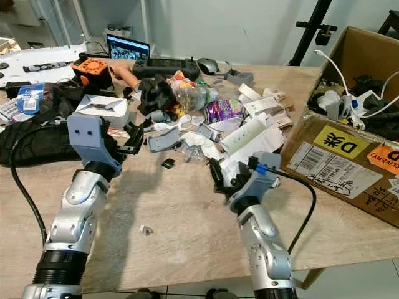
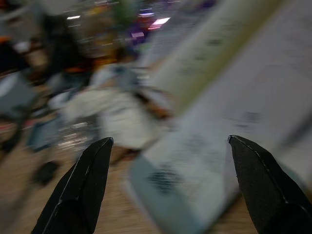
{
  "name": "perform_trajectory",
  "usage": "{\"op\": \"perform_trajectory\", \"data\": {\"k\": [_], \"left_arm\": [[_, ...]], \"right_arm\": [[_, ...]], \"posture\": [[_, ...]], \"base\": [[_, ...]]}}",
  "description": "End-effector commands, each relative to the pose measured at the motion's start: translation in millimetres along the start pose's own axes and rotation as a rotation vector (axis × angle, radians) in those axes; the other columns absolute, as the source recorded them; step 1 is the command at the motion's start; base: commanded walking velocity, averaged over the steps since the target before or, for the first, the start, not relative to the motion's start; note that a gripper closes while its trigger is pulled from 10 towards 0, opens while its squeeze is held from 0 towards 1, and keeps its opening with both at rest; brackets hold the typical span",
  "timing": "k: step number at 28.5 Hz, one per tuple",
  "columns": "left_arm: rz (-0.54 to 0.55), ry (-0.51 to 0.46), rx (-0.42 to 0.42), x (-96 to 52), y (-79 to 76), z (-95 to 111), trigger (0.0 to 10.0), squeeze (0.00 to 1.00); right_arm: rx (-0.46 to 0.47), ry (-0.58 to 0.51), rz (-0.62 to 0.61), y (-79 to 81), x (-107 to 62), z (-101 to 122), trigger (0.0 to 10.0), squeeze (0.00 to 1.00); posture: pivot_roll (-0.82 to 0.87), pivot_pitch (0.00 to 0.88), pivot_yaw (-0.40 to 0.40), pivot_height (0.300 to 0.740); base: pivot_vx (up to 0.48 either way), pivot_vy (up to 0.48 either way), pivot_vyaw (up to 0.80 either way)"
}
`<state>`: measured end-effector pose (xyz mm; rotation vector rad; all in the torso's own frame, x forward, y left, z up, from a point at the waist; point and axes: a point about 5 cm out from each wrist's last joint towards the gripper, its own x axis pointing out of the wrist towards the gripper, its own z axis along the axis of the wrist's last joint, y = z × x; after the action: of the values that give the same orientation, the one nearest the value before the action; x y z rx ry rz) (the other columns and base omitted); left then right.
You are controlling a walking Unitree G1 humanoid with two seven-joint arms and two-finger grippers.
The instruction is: Picking trash to rubbish bin
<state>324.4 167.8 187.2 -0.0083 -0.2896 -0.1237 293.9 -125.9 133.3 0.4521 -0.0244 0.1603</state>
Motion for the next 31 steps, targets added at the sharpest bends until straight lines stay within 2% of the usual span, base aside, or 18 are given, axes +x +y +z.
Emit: {"op": "perform_trajectory", "data": {"k": [1, 4, 6, 9, 11, 13, 15, 20, 22, 26, 28, 30, 31], "left_arm": [[-0.023, -0.012, 0.0, -1.5, -1.6, 1, 10.0, 0.0], [-0.028, -0.021, -0.011, -2.5, -1.4, 3, 10.0, 0.0], [-0.042, -0.027, -0.016, -3.9, -2.3, 4, 10.0, 0.0], [-0.049, -0.025, -0.012, -4.4, -1.7, 4, 10.0, 0.0], [-0.045, -0.021, -0.013, -5.5, -1.1, 3, 10.0, 0.0], [-0.045, -0.018, -0.008, -4.6, -1.3, 2, 10.0, 0.0], [-0.035, -0.018, -0.003, -2.8, -0.8, 2, 10.0, 0.0], [-0.021, -0.02, -0.011, -2.2, -0.1, 2, 10.0, 0.0], [-0.017, -0.025, -0.002, 0.3, 1.4, 4, 10.0, 0.0], [-0.004, -0.026, -0.004, -0.5, 3.2, 5, 10.0, 0.0], [0.0, -0.03, 0.007, 0.7, 4.6, 6, 10.0, 0.0], [0.003, -0.031, 0.007, 0.5, 5.2, 6, 10.0, 0.0], [0.004, -0.032, 0.005, -0.2, 5.5, 6, 10.0, 0.0]], "right_arm": [[0.015, 0.015, -0.071, -10.8, -3.2, -1, 10.0, 0.0], [0.021, 0.03, -0.075, -12.8, -4.9, 0, 10.0, 0.0], [0.024, 0.047, -0.07, -14.6, -11.1, 2, 10.0, 0.0], [0.022, 0.06, -0.072, -19.1, -20.1, 3, 10.0, 0.0], [0.022, 0.068, -0.077, -21.6, -25.1, 2, 10.0, 0.0], [0.024, 0.072, -0.083, -23.1, -25.2, 2, 10.0, 0.0], [0.014, 0.077, -0.093, -25.0, -22.2, 1, 10.0, 0.0], [0.003, 0.067, -0.101, -26.8, -17.2, 3, 10.0, 0.0], [0.005, 0.051, -0.093, -27.3, -6.3, 6, 10.0, 0.0], [0.003, 0.059, -0.077, -25.4, -1.8, 5, 10.0, 0.0], [0.002, 0.1, 0.01, -16.5, 5.9, 2, 10.0, 0.0], [0.006, 0.108, 0.031, -13.8, 6.8, 2, 10.0, 0.0], [0.006, 0.12, 0.051, -10.8, 6.4, 1, 5.0, 0.0]], "posture": [[0.01, 0.224, -0.076, 0.74], [0.0, 0.224, -0.076, 0.74], [0.01, 0.206, -0.078, 0.74], [0.0, 0.237, -0.077, 0.74], [0.0, 0.227, -0.075, 0.74], [0.0, 0.218, -0.075, 0.74], [0.0, 0.24, -0.073, 0.74], [0.0, 0.226, -0.07, 0.74], [0.01, 0.238, -0.068, 0.74], [0.01, 0.216, -0.065, 0.74], [0.02, 0.233, -0.07, 0.74], [0.02, 0.23, -0.07, 0.74], [0.02, 0.224, -0.069, 0.74]], "base": [[0.0, 0.0, 0.0], [0.0, 0.0, 0.0], [0.0, 0.0, 0.0], [0.0, 0.0, 0.0], [0.0, 0.0, 0.0], [0.0, 0.0, 0.0], [0.0, 0.0, 0.0], [0.0, 0.0, 0.0], [0.0, 0.0, 0.0], [0.0, 0.0, 0.0], [0.0, 0.0, 0.0], [0.0, 0.0, 0.0], [0.0, 0.0, 0.0]]}}
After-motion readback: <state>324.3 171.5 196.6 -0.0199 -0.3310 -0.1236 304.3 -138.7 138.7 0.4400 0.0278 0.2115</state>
